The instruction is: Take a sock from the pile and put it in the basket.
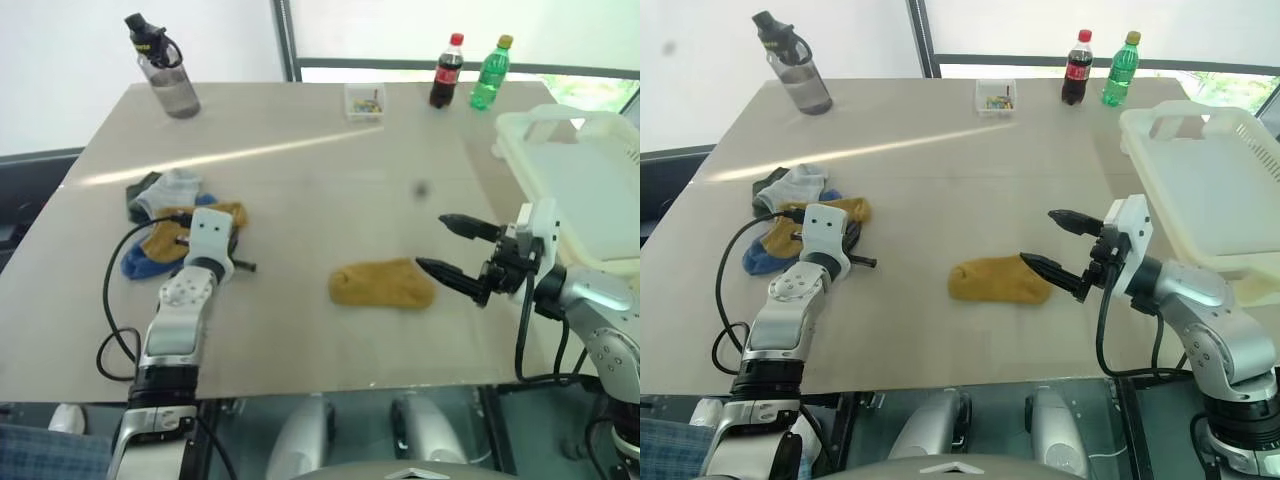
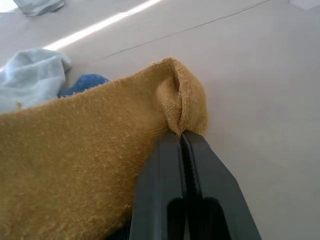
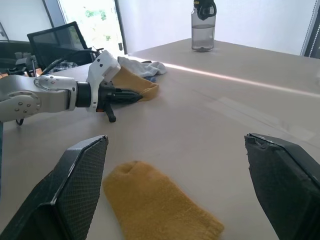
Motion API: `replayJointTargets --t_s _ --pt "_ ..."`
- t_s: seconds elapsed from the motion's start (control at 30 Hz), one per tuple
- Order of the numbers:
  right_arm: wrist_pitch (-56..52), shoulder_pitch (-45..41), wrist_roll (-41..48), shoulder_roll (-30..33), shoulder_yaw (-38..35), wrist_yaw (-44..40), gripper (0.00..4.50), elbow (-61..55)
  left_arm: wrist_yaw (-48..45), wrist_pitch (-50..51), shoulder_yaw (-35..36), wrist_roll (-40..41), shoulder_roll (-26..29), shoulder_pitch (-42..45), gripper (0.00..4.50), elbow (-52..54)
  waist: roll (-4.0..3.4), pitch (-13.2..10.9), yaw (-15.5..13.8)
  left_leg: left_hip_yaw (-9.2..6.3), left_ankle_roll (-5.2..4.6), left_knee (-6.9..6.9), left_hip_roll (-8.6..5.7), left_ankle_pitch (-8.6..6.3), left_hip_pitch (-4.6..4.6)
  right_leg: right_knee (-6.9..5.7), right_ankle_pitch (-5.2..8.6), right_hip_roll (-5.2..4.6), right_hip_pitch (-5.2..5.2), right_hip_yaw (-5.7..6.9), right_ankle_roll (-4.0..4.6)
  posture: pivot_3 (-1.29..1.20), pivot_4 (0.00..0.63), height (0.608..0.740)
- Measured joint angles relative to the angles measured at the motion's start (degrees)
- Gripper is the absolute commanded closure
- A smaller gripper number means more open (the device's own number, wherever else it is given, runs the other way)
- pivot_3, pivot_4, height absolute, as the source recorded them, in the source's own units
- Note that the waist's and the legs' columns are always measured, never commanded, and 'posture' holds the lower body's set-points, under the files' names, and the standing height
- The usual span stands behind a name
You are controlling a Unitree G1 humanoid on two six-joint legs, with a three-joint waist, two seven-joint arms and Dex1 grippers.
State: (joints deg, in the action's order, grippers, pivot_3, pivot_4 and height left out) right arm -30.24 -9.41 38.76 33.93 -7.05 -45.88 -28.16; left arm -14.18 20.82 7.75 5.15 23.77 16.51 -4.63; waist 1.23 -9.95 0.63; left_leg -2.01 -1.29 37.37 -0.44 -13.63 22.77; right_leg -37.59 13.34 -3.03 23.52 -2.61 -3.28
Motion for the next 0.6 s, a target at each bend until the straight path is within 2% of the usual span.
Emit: replayJointTargets --t_s 0.2,0.43,0.53,0.6 --pt "0.49 0.00 -0.32 -0.24 0.05 0.11 0.00 0.11 -8.09 4.30 -3.70 6.26 -3.83 -2.62 4.41 8.05 0.01 0.00 -0.68 -0.07 0.00 0.04 -0.08 0.00 0.08 0.02 0.00 -0.08 0.00 0.06 0.00 0.00 0.150 0.740" --pt "0.54 0.00 -0.61 -0.56 0.37 0.30 0.00 0.14 -12.95 9.59 -8.18 11.21 -6.39 -4.22 4.41 13.51 0.02 -0.01 -0.28 -0.08 0.00 0.03 -0.04 0.00 0.08 0.01 0.01 0.00 0.00 0.06 0.00 0.00 0.150 0.740" --pt "0.57 0.02 -0.77 -0.60 0.39 0.43 0.00 0.15 -13.54 12.28 -7.58 16.06 -9.24 -4.23 4.41 16.10 0.05 -0.03 -0.11 -0.09 0.00 0.05 -0.04 0.00 0.12 0.02 0.01 0.00 0.01 0.07 0.00 0.00 0.150 0.740" --pt "0.58 0.01 -0.86 -0.68 0.42 0.65 0.00 0.15 -14.21 15.72 -6.15 23.41 -12.23 -3.95 4.41 20.76 0.07 -0.04 -0.12 -0.11 0.00 0.06 -0.04 0.00 0.15 0.04 0.01 -0.02 0.01 0.08 0.00 0.00 0.150 0.740"
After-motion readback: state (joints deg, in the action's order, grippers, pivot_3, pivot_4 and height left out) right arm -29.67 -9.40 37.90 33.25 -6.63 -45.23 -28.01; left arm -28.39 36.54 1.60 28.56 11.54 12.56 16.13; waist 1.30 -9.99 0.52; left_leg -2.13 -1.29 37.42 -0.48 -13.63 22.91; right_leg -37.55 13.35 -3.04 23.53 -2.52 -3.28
